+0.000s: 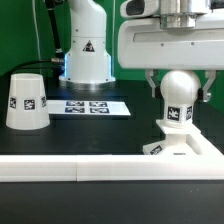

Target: Assemble lamp

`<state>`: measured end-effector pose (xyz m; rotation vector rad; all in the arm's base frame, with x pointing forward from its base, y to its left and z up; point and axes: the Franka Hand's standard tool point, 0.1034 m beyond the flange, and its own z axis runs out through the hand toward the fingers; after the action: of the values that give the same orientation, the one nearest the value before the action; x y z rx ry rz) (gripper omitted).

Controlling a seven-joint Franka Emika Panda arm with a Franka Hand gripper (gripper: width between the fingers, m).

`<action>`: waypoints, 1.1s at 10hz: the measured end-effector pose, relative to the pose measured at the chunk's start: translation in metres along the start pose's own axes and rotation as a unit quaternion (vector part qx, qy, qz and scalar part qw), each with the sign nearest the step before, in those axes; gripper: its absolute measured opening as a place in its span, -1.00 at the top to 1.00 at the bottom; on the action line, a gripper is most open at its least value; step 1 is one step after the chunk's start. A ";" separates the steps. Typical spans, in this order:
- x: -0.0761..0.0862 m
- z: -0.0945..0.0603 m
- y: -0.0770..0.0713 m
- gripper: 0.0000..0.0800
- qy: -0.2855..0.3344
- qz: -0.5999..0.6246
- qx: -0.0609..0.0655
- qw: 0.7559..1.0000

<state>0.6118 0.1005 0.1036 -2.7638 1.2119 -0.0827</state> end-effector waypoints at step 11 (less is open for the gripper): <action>-0.008 -0.007 -0.006 -0.75 0.001 -0.126 0.015 0.992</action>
Offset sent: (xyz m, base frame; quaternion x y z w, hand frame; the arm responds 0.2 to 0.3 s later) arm 0.0000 0.0000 0.0000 0.0000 0.0000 0.1296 0.9916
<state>0.6099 0.1094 0.1116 -2.8746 0.8492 -0.1268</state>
